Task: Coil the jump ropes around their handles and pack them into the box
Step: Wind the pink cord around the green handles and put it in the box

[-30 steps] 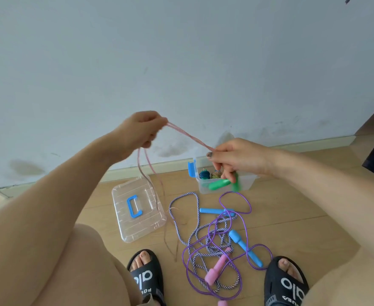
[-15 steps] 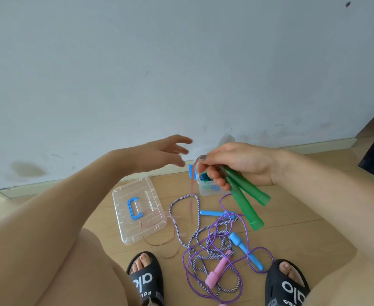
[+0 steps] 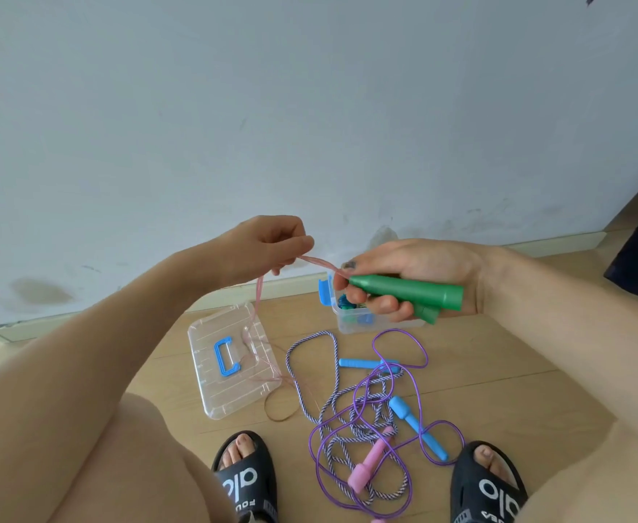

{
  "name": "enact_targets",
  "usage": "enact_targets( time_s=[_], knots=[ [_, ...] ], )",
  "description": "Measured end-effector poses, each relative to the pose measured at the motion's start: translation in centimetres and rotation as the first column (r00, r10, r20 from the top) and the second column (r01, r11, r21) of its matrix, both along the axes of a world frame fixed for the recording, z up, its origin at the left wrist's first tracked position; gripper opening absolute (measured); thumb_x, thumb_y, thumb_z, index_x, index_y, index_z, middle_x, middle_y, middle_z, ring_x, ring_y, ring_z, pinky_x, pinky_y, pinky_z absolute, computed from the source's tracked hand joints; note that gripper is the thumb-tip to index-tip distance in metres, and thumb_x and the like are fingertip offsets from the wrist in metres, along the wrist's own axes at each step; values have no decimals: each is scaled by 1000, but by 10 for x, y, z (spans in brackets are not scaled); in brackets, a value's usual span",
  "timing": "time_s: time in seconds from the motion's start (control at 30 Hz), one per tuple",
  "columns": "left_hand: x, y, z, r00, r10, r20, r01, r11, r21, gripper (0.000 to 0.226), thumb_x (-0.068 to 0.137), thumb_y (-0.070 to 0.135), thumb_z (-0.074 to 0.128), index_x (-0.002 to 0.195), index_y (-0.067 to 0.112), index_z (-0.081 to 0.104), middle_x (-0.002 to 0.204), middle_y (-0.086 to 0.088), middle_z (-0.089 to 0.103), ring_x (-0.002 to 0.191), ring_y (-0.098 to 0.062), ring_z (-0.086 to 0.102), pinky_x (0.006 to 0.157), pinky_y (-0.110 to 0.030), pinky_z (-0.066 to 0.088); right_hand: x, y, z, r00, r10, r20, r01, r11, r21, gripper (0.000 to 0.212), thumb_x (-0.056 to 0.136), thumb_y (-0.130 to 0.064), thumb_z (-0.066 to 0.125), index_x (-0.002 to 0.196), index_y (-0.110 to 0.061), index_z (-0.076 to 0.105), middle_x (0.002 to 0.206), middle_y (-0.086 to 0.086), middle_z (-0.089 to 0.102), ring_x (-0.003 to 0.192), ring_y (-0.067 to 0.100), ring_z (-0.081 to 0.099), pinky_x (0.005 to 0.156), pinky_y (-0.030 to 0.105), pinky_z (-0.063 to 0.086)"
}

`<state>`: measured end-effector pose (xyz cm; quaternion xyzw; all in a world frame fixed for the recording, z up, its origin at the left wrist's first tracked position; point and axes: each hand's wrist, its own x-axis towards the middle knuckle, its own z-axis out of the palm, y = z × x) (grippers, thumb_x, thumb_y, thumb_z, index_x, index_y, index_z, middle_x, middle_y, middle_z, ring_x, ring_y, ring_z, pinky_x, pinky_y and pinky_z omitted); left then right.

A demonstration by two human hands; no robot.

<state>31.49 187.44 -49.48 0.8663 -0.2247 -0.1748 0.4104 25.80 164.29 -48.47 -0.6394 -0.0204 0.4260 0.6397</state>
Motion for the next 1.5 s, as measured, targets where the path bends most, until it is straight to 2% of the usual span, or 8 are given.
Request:
enact_targets(
  time_s=[0.33,0.5,0.6,0.73,1.0,1.13,1.27,1.5],
  knots=[
    [9,7,-4,983,88,160,-103,991,85,15,99,22,53,85,17,54,73,4,49,68,-16,41,66,-32,38,4,-5,-3,989,-137,-52,140,987,76,25,103,-20,48,115,-3,61,84,5,54,52,7,44,38,15,37],
    [9,2,-9,975,50,219,-118,944,310,8,99,28,51,104,23,54,108,4,58,109,-20,50,89,-34,41,7,-5,-5,953,-301,-32,302,952,55,19,100,-14,54,109,-1,65,81,8,64,55,9,51,43,18,44],
    [-5,-20,4,982,185,-38,-181,980,85,32,100,40,50,95,9,58,94,-3,63,89,-22,62,89,-43,53,13,0,-12,863,-503,-48,505,860,73,15,98,-10,56,107,0,63,79,10,66,58,12,59,49,20,49],
    [-33,-51,9,896,6,-443,-50,995,-88,52,96,53,54,104,1,59,92,-12,63,85,-27,70,91,-46,57,16,9,-19,807,-591,-11,588,802,102,9,97,-6,53,99,0,60,83,13,63,65,21,62,54,26,52],
    [-33,-72,6,820,11,-572,-148,970,-194,41,105,33,44,112,-2,64,99,-12,69,78,-18,70,77,-26,59,21,34,-24,572,-818,62,808,575,131,14,91,-2,54,101,-10,60,89,13,69,84,31,66,94,54,53],
    [-32,-77,8,814,65,-577,-252,935,-250,32,106,27,42,110,3,63,84,-4,71,71,-13,69,65,-23,57,23,43,-30,575,-814,81,811,581,70,9,86,-17,58,81,-17,65,96,12,73,101,39,69,84,42,51],
    [-30,-78,4,821,137,-554,-301,929,-216,26,105,27,45,108,7,61,86,-6,69,78,-17,71,66,-28,59,25,51,-34,593,-796,125,803,596,-15,25,92,-41,56,85,-19,65,103,12,71,99,36,69,93,55,53],
    [-28,-76,7,780,75,-622,-253,946,-203,21,101,13,45,98,2,63,81,-10,69,72,-18,69,72,-30,61,19,55,-37,653,-749,113,757,651,-61,33,99,-37,43,95,-12,65,95,8,70,90,28,69,84,40,56]
  ],
)
